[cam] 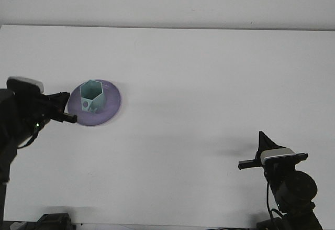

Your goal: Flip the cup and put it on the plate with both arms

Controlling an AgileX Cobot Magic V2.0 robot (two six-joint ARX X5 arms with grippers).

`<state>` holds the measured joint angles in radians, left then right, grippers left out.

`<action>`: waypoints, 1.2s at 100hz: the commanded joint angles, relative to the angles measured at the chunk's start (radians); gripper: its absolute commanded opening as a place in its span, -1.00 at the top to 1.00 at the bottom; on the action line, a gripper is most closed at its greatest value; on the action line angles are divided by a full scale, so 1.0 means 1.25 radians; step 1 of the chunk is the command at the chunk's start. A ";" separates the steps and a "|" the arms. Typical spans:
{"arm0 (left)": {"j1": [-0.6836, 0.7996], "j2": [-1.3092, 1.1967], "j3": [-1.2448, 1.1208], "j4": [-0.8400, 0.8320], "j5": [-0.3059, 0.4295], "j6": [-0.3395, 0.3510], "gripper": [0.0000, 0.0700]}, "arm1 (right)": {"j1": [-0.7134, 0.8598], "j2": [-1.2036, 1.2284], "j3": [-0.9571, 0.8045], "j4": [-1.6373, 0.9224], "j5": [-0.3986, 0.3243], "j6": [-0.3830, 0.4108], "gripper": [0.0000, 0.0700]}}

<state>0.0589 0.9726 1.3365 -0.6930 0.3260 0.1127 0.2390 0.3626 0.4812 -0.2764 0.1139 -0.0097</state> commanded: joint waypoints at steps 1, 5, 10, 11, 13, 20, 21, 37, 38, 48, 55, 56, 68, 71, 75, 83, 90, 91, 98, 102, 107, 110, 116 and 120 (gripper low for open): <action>-0.002 -0.084 -0.150 0.153 -0.030 -0.043 0.96 | 0.001 0.004 -0.003 0.008 0.016 0.036 1.00; -0.002 -0.136 -0.236 0.233 -0.043 -0.055 0.96 | 0.001 0.004 -0.005 0.012 0.018 0.042 1.00; -0.002 -0.200 -0.337 0.322 -0.056 -0.065 0.97 | 0.001 0.004 -0.008 0.017 0.021 0.045 1.00; -0.002 -0.211 -0.356 0.337 -0.057 -0.065 0.96 | 0.001 0.004 -0.009 0.018 0.021 0.045 1.00; -0.002 -0.236 -0.394 0.372 -0.058 -0.065 0.96 | 0.001 0.004 -0.009 0.018 0.020 0.044 1.00; -0.002 -0.313 -0.518 0.481 -0.061 -0.072 0.97 | 0.001 0.004 -0.014 0.031 0.020 0.043 1.00; -0.002 -0.323 -0.533 0.493 -0.063 -0.073 0.96 | 0.001 0.003 -0.014 0.033 0.020 0.043 1.00; -0.002 -0.445 -0.698 0.556 -0.106 -0.100 0.97 | 0.001 0.002 -0.014 0.056 0.021 0.021 1.00; -0.002 -0.450 -0.703 0.555 -0.109 -0.102 0.97 | 0.001 0.002 -0.014 0.058 0.021 0.020 1.00; -0.002 -0.479 -0.724 0.559 -0.124 -0.106 0.97 | 0.001 0.002 -0.014 0.065 0.020 0.015 1.00; -0.002 -0.484 -0.724 0.593 -0.127 -0.106 0.97 | 0.001 0.002 -0.014 0.065 0.020 0.016 1.00; -0.002 -0.485 -0.724 0.598 -0.127 -0.106 0.97 | 0.001 0.002 -0.014 0.064 0.020 0.018 1.00; -0.002 -0.488 -0.724 0.637 -0.127 -0.106 0.96 | 0.001 0.002 -0.014 0.063 0.019 0.028 1.00; -0.002 -0.488 -0.723 0.642 -0.127 -0.106 0.96 | 0.001 0.002 -0.014 0.066 0.019 0.028 1.00; -0.002 -0.489 -0.723 0.643 -0.127 -0.106 0.96 | 0.001 0.002 -0.014 0.067 0.019 0.028 1.00; -0.002 -0.489 -0.723 0.641 -0.127 -0.106 0.96 | 0.001 0.002 -0.014 0.067 0.019 0.028 1.00; -0.002 -0.489 -0.723 0.639 -0.127 -0.106 0.96 | 0.001 0.002 -0.014 0.067 0.019 0.028 1.00; -0.002 -0.489 -0.723 0.639 -0.127 -0.106 0.96 | 0.001 0.002 -0.014 0.067 0.019 0.028 1.00; -0.002 -0.489 -0.723 0.639 -0.127 -0.106 0.96 | 0.001 0.002 -0.014 0.067 0.019 0.028 1.00; -0.002 -0.489 -0.723 0.639 -0.127 -0.106 0.96 | 0.001 0.002 -0.014 0.067 0.019 0.028 1.00; -0.002 -0.489 -0.723 0.639 -0.127 -0.106 0.96 | 0.001 0.002 -0.014 0.067 0.019 0.028 1.00; -0.002 -0.489 -0.723 0.639 -0.127 -0.106 0.96 | 0.001 0.002 -0.014 0.067 0.019 0.028 1.00; -0.002 -0.489 -0.723 0.639 -0.127 -0.106 0.96 | 0.001 0.002 -0.014 0.067 0.019 0.028 1.00; -0.002 -0.489 -0.723 0.639 -0.127 -0.106 0.96 | 0.001 0.002 -0.014 0.067 0.019 0.028 1.00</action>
<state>0.0563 0.3592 0.4225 0.0971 0.1696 -0.0170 0.2390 0.3622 0.4625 -0.2031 0.1345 0.0189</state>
